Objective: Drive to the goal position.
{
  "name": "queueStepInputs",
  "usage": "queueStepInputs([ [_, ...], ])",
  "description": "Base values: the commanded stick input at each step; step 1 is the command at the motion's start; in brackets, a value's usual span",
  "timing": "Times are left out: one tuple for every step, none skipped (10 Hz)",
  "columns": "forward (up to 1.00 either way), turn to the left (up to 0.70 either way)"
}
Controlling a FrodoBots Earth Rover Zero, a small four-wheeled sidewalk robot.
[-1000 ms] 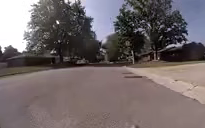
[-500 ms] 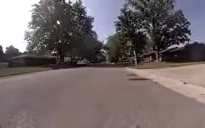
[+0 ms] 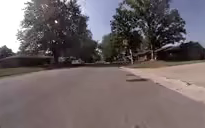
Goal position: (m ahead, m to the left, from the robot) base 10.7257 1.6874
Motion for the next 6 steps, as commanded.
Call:
queueStepInputs([
  [0.66,0.03],
  [0.66,0.03],
  [0.66,0.03],
  [0.66,-0.05],
  [0.66,-0.21],
  [0.66,-0.17],
])
